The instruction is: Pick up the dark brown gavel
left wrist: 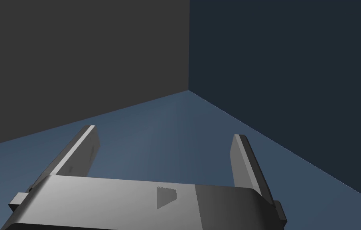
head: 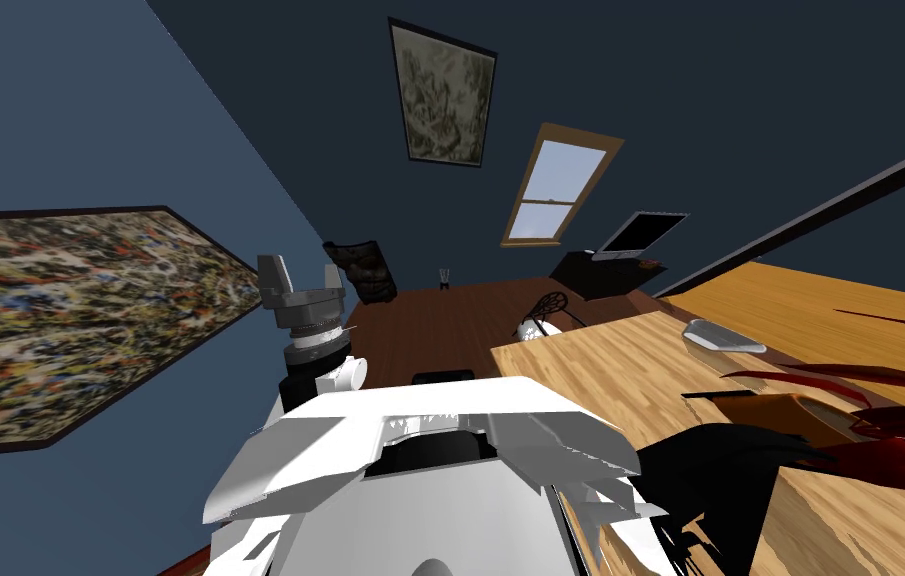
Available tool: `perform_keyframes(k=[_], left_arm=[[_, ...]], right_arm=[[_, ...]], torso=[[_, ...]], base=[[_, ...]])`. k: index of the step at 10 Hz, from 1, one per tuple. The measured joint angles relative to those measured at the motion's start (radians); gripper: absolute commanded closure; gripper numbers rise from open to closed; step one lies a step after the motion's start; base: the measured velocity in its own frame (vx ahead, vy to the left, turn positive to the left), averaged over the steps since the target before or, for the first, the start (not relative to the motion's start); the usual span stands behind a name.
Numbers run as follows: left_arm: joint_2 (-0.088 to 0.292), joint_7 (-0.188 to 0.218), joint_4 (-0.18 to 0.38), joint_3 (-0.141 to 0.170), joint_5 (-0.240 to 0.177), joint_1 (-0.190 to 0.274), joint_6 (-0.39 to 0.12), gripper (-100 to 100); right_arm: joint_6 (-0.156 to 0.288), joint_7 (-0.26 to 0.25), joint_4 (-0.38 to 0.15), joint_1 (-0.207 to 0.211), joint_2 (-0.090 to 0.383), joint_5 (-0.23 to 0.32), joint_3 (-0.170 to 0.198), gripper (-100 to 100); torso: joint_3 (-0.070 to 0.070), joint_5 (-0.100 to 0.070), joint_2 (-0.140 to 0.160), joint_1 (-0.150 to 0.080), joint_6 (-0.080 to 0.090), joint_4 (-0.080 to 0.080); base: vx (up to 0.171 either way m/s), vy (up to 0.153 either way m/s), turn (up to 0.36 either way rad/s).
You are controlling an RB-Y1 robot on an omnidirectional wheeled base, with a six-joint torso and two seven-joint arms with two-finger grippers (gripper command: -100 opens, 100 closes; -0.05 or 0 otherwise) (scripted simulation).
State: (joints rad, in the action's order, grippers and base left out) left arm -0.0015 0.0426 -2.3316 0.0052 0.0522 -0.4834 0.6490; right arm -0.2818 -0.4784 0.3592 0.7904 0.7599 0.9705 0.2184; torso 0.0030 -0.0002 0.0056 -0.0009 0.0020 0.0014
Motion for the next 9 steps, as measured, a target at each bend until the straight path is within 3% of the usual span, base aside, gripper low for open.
perform_keyframes(k=[4,5,6,7,8,9], left_arm=[[0.000,0.000,0.000,0.000,0.000,0.000,0.000,0],[0.000,0.000,0.000,0.000,0.000,0.000,0.000,0],[0.000,0.000,0.000,0.000,0.000,0.000,0.000,0],[0.000,0.000,0.000,0.000,0.000,0.000,0.000,0],[0.000,0.000,0.000,0.000,0.000,0.000,0.000,0],[0.000,0.000,0.000,0.000,0.000,0.000,0.000,0]], right_arm=[[0.000,0.001,0.000,0.001,0.001,0.000,0.000,100],[0.000,0.001,0.000,0.001,0.000,0.000,0.000,0],[0.000,0.001,0.000,0.001,0.000,0.000,0.000,100],[-0.007,-0.037,-0.046,-0.029,-0.019,-0.008,-0.019,100],[0.010,-0.010,-0.008,-0.012,-0.013,0.004,0.015,100],[0.018,0.007,-0.006,-0.014,-0.015,0.005,0.019,100]], torso=[[-0.001,0.001,-0.001,0.004,0.000,0.000],[-0.001,0.001,-0.001,0.004,0.000,0.000],[-0.001,0.001,-0.001,0.004,0.000,0.000],[-0.001,0.000,-0.001,0.003,0.000,0.000],[0.000,0.000,-0.001,0.002,0.000,0.000],[0.000,-0.001,-0.001,0.001,0.000,0.001]], base=[[0.000,0.000,-0.003],[0.000,0.000,0.000],[-0.006,-0.019,0.013],[-0.004,-0.026,0.012],[-0.002,-0.013,-0.004],[0.016,0.044,-0.028]])
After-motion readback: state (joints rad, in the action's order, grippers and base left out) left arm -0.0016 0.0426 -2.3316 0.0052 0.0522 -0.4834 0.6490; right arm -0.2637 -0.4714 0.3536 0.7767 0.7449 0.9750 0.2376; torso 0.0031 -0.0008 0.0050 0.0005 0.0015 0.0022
